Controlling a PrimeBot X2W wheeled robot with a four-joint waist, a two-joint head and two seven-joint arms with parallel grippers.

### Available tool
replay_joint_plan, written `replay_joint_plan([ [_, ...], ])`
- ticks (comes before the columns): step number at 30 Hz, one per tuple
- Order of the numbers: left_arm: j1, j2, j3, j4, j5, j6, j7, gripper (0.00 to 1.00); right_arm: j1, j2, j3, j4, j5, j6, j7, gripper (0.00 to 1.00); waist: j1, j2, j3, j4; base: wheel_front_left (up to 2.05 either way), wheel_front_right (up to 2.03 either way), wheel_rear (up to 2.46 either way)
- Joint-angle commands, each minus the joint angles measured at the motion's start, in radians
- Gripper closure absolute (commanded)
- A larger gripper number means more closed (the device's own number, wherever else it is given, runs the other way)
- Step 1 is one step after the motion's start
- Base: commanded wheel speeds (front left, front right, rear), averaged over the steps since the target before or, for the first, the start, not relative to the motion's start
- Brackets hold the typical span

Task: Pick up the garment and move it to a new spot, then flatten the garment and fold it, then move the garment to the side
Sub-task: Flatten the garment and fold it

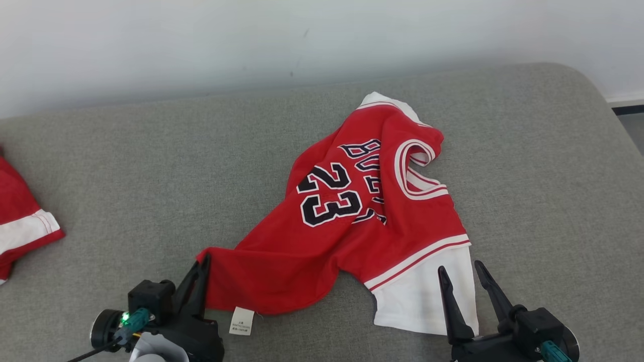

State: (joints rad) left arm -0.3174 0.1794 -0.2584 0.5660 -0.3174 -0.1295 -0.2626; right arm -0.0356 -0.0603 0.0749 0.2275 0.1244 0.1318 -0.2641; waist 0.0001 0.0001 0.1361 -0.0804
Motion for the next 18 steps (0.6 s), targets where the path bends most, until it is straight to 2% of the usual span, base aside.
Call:
replay_joint_plan([
  [1, -0.006, 0.006, 0.009, 0.003, -0.013, 0.0, -0.003, 0.0, 0.011, -0.001, -0.002, 0.001, 0.001, -0.002, 0.0, 0.0, -0.0001, -0.0001, -0.01, 0.0, 0.0, 0.0, 0.0],
  [8, 0.066, -0.005, 0.054, -0.038, 0.002, 0.001, -0.003, 0.0, 0.044, 0.002, -0.017, 0.003, 0.007, -0.002, 0.0, 0.0, -0.0001, -0.0001, -0.038, 0.022, 0.0, 0.0, 0.0],
  [14, 0.18, -0.038, 0.14, -0.17, 0.03, 0.001, -0.003, 0.0, 0.061, 0.005, -0.021, -0.008, 0.01, -0.002, 0.0, 0.0, -0.0001, -0.0001, -0.047, 0.041, 0.0, 0.0, 0.0],
  [18, 0.286, -0.067, 0.133, -0.262, 0.054, 0.0, -0.003, 0.0, 0.074, 0.007, -0.032, -0.017, 0.014, -0.002, 0.0, 0.0, -0.0001, -0.0001, -0.043, 0.057, 0.0, 0.0, 0.0],
])
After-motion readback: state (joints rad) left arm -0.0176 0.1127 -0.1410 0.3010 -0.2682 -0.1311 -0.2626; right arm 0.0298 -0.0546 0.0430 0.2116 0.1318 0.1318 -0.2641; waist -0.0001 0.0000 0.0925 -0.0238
